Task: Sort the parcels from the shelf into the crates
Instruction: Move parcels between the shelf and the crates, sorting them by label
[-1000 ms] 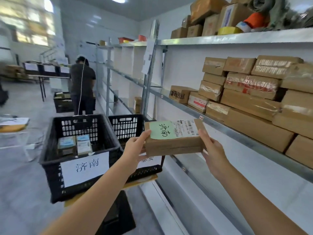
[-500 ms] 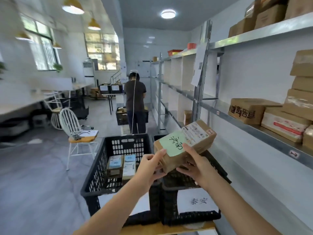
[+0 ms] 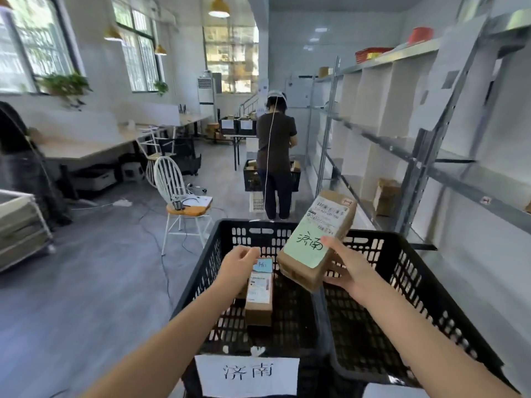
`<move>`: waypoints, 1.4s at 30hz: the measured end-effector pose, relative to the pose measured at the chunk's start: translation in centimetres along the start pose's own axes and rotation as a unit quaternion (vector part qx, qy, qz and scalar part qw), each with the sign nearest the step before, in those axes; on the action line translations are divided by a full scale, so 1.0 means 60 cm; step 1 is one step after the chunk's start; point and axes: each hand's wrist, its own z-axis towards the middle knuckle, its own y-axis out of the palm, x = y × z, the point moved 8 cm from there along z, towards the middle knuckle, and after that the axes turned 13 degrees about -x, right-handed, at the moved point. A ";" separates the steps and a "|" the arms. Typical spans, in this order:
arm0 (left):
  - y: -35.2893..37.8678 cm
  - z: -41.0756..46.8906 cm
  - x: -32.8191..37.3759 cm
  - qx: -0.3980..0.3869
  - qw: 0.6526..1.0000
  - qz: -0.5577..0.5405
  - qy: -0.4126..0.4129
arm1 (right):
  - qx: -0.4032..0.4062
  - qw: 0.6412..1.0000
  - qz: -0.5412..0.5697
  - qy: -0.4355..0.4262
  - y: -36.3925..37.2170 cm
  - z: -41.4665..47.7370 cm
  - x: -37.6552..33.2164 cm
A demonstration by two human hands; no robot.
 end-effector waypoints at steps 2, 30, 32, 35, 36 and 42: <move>-0.030 0.037 -0.016 0.007 0.999 0.042 0.010 | 0.007 1.000 -0.013 0.010 0.008 0.044 0.014; -0.027 0.356 -0.232 -0.192 0.968 0.161 -0.023 | 0.214 0.959 -0.081 0.166 -0.013 0.323 0.315; -0.021 0.361 -0.239 -0.198 0.966 0.162 -0.028 | 0.232 0.957 -0.087 0.151 -0.012 0.329 0.318; -0.019 0.370 -0.253 -0.202 0.968 0.138 -0.052 | 0.239 0.949 -0.151 0.138 -0.004 0.347 0.318; -0.020 0.373 -0.257 -0.198 0.969 0.132 -0.059 | 0.236 0.948 -0.169 0.135 0.000 0.353 0.317; -0.021 0.388 -0.271 -0.165 0.978 0.105 -0.071 | 0.229 0.946 -0.177 0.148 -0.026 0.376 0.318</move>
